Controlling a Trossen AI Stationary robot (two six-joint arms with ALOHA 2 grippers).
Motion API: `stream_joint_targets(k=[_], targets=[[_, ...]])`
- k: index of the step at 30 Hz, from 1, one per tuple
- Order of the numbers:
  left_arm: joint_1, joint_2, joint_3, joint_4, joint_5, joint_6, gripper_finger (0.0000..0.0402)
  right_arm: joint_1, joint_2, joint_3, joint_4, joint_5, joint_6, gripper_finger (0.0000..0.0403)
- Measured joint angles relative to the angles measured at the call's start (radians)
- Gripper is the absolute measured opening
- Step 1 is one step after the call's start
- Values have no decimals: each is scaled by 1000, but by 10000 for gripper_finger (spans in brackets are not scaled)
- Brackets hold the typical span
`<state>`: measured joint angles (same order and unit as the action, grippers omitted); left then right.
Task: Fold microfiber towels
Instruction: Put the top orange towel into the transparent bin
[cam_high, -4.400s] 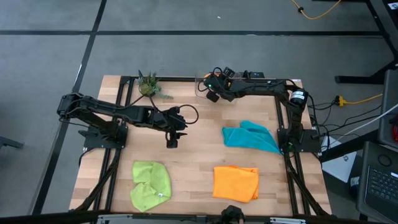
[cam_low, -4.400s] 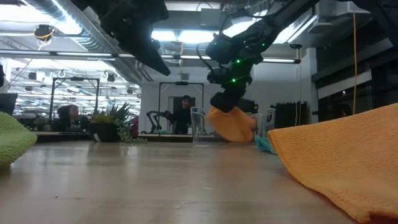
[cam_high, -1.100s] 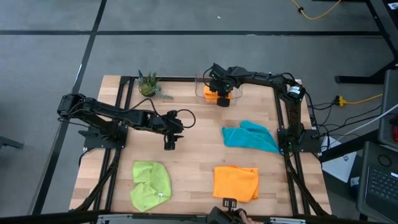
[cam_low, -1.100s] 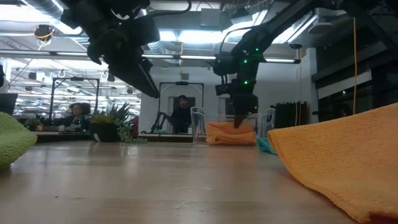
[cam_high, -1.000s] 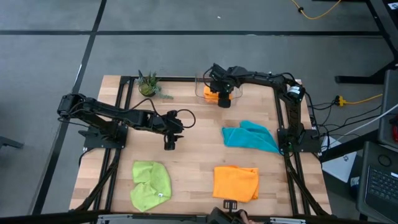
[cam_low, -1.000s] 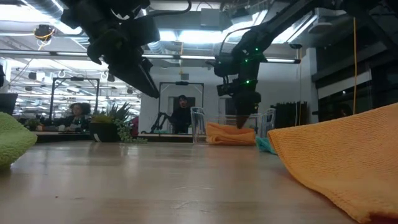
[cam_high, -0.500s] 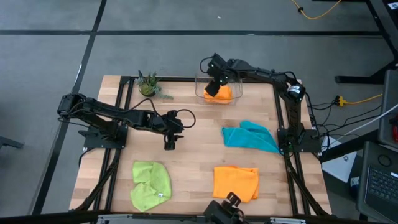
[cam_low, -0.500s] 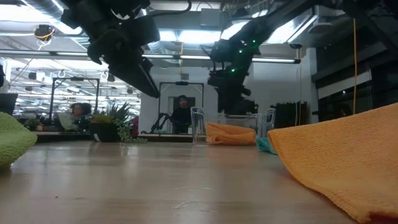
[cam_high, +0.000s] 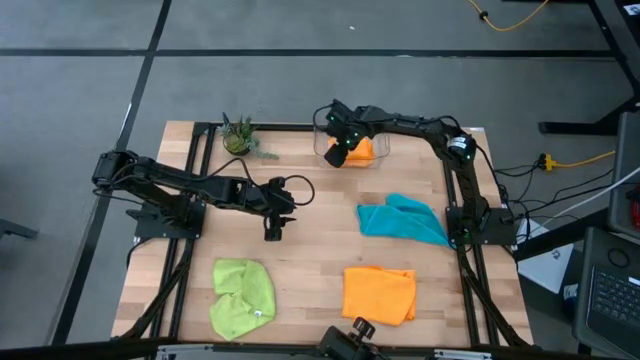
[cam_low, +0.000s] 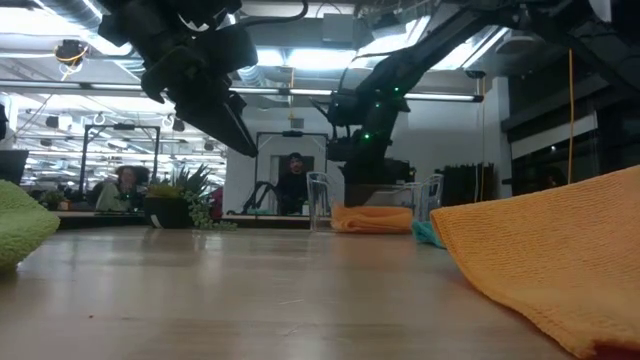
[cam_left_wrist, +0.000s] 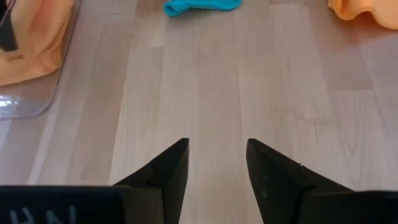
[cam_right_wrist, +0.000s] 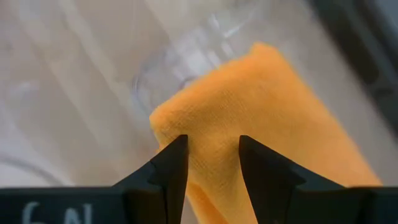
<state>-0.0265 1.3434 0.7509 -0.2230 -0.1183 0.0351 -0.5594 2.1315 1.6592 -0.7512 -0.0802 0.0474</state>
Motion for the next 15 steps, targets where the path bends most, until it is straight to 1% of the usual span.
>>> stream_joint_targets(k=[4, 10, 12, 15], targets=[[0, 0, 0, 0, 0, 1, 155, -2, 5, 0, -41, -1, -5, 144], [0, 0, 0, 0, 0, 0, 155, -2, 56, 2, -13, -1, -27, 144], [0, 0, 0, 0, 0, 0, 155, -3, 76, 3, -13, -21, -29, 144], [0, -1, 0, 0, -1, 0, 155, -3, 88, 5, -13, -21, -34, 144]])
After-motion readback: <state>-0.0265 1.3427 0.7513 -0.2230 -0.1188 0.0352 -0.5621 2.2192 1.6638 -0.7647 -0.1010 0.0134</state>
